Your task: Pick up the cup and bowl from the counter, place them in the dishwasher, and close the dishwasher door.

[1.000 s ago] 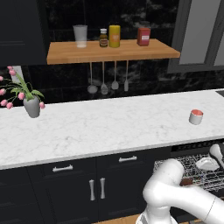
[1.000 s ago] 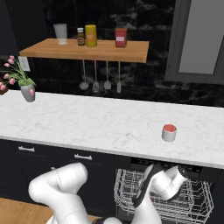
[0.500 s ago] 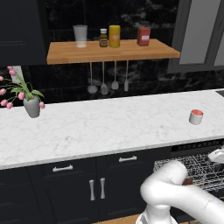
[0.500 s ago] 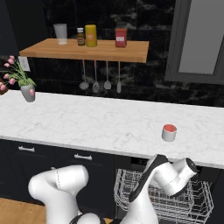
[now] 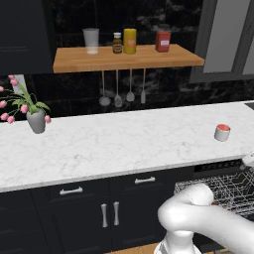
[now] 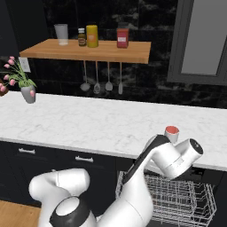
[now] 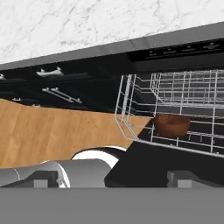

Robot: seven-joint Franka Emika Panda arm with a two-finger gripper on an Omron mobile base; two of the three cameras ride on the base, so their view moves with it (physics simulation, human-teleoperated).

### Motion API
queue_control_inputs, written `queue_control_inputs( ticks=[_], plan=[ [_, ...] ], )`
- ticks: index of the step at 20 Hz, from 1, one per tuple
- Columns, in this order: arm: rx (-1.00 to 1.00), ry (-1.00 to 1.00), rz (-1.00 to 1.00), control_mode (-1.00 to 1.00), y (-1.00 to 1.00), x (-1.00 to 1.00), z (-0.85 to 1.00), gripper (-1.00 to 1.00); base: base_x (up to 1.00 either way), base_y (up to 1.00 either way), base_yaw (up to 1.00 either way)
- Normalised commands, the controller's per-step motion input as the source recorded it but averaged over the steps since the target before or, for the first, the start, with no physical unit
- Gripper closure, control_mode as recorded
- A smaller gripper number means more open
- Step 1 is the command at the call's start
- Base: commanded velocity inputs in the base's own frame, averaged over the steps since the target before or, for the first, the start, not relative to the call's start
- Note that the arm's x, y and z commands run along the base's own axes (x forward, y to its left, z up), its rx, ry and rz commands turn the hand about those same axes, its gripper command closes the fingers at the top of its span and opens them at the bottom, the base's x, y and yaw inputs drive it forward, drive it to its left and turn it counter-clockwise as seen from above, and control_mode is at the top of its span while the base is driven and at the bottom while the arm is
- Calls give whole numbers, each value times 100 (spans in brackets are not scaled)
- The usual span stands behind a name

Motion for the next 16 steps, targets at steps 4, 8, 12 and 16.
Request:
queue_control_inputs(
  ticks=[4, 8, 12, 16],
  plan=[
    [-15, -1, -3, -100, 23, 49, 58, -100, 0, 0, 0],
    [-30, -16, -13, -100, 65, 1, 12, -100, 0, 0, 0],
    [-34, -13, -20, -100, 43, 0, 49, -100, 0, 0, 0],
    [-29, -2, -22, -100, 32, 10, 69, -100, 0, 0, 0]
  ],
)
